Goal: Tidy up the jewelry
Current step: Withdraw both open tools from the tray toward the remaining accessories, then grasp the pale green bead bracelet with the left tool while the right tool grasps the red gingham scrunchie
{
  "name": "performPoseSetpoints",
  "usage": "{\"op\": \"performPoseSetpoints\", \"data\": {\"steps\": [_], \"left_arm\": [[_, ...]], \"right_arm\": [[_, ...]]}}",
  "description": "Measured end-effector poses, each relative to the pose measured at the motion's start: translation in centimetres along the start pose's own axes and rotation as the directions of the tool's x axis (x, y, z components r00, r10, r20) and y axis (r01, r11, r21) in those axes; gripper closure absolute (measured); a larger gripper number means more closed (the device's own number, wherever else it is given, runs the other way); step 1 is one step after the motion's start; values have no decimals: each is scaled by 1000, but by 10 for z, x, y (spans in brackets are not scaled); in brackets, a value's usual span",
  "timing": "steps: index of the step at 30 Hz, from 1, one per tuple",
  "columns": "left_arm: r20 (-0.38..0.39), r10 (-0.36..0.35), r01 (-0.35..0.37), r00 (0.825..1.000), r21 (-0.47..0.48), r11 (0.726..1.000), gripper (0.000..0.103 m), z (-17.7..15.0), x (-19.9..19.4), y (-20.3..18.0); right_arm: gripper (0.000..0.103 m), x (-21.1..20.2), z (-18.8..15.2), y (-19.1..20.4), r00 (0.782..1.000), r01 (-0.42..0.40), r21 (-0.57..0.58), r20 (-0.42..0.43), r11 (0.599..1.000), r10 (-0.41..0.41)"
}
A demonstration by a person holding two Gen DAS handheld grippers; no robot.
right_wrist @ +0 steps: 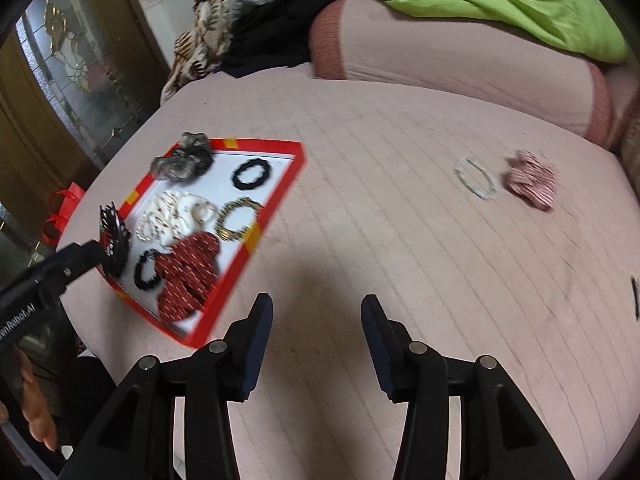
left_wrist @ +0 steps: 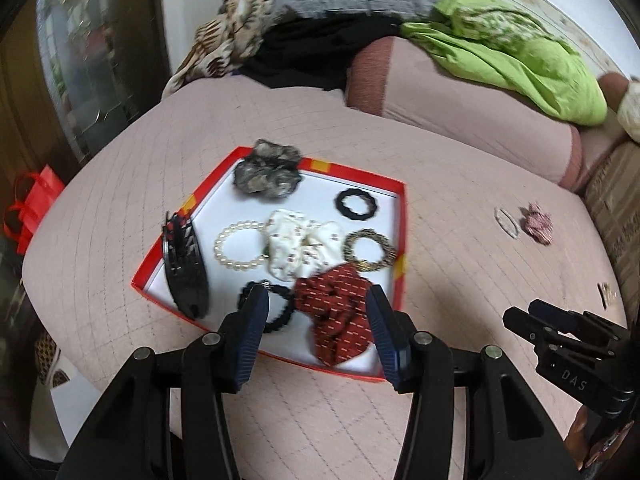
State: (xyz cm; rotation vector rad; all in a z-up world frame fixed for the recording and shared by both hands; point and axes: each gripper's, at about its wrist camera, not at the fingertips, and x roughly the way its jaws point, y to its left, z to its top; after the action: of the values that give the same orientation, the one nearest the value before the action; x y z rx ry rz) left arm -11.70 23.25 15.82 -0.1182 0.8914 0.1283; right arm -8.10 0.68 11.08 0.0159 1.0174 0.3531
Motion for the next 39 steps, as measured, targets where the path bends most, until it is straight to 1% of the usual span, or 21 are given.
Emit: {"op": "performPoseSetpoints", "data": {"steps": [3,11,18,30,35,39], "left_arm": [[10,3,-4,1000,46,999,53,-4,-7,-16],[48,25,-32,999,154,988,51,-14,-23,-56],[45,29,-38,999,226,973,50,-20,-27,-82],[10,48,-49,999,312,949,48,-25,-12,-115],[-12,31,-25,999,332,943,48,-20,-1,-125],[-41,10,4,999,340,941,48,-12,16,-137]], "right_arm": [[51,-9,-10,-14,999,29,17,13,999,-29],[50,-25,-27,-44,998,45,85,30,995,-48],[49,-31,-34,-65,997,58,121,43,991,-64],[48,-29,-43,-112,995,83,192,31,978,-90],[48,-25,-45,-138,993,110,220,14,969,-115],[48,-21,-45,-161,990,133,242,3,961,-138]]}}
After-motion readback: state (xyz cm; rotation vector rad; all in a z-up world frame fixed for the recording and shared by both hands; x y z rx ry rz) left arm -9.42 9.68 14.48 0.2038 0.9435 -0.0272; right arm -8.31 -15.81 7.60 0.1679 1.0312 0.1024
